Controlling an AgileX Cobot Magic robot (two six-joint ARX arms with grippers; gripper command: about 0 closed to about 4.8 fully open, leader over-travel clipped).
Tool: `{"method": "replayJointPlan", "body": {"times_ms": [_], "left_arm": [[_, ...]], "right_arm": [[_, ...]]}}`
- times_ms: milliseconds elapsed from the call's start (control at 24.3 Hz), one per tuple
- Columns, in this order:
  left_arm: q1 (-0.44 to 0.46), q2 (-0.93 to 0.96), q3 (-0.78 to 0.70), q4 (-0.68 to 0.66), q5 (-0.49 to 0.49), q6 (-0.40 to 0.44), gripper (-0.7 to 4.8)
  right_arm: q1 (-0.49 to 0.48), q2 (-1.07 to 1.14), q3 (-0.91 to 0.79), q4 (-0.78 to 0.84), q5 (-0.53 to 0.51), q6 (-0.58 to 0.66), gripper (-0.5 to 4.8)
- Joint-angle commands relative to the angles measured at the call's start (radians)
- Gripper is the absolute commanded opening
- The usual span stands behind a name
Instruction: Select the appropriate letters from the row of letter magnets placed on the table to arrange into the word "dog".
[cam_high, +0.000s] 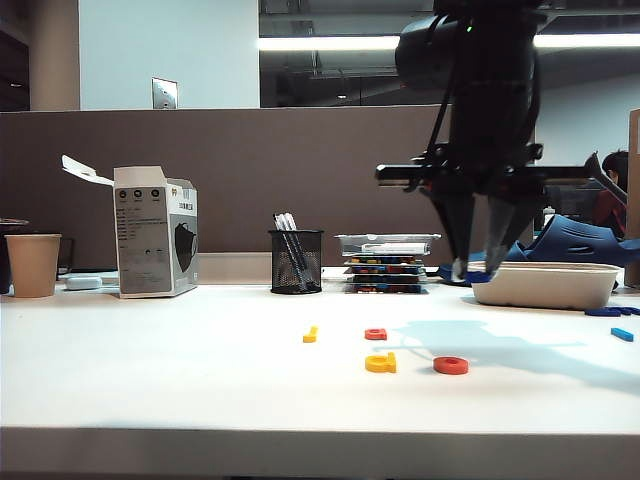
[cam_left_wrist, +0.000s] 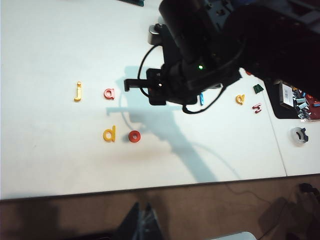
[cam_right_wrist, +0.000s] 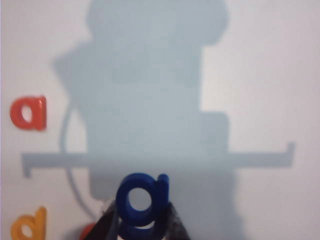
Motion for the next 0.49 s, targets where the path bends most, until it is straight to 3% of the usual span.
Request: {"method": "replayJointPlan", "body": {"times_ms": [41,494], "left_arm": [[-0.001,-0.002,0.002,-0.001,-0.003,0.005,-0.05],[-0.001,-0.002,0.002,-0.001,-0.003,0.005,-0.05]], "right_arm": [[0.002,-0.020,-0.002,-0.073,0.029,0.007,0.85],[0.010,-0.069,-0.071,-0.066,0.042,0.028,0.85]]}}
